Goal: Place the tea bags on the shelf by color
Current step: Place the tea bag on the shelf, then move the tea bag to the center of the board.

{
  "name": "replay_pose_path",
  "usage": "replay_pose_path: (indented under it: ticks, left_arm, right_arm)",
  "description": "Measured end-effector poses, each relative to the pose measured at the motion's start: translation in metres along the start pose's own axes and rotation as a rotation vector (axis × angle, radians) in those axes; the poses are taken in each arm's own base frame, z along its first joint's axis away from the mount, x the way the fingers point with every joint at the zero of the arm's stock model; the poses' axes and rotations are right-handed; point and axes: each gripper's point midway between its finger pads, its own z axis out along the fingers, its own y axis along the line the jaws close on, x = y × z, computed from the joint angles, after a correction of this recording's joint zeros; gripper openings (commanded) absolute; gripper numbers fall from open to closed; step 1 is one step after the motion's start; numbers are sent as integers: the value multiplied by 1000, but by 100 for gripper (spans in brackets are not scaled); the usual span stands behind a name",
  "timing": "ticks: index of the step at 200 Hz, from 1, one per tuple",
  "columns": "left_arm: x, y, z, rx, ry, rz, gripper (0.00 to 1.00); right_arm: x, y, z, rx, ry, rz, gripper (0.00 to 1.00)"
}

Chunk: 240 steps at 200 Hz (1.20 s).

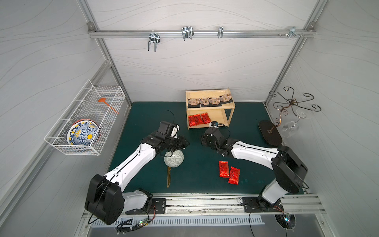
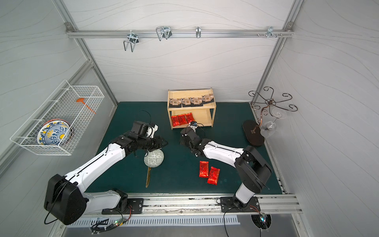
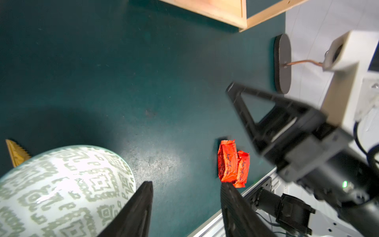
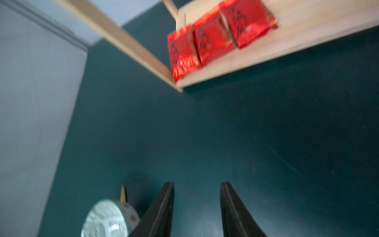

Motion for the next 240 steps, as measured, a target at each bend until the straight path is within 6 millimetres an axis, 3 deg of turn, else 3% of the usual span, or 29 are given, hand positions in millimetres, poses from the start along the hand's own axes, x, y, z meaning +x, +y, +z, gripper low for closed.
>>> replay_pose_path:
  ticks: [36, 86, 111, 190, 240]
  left_arm:
    - [17, -3, 20, -31, 65, 18, 58]
    - [39, -11, 45, -41, 143, 38, 62]
    - [38, -15, 47, -26, 136, 46, 64]
    - [38, -16, 46, -18, 127, 50, 75]
    - [43, -12, 45, -23, 133, 49, 77]
  right_arm:
    - [48, -23, -33, 67, 157, -197, 45]
    - [94, -60, -83, 133, 279, -333, 52]
    - [99, -70, -95, 148, 298, -344, 62]
    - [120, -87, -106, 259, 423, -357, 91]
    - [127, -88, -109, 265, 456, -321, 93]
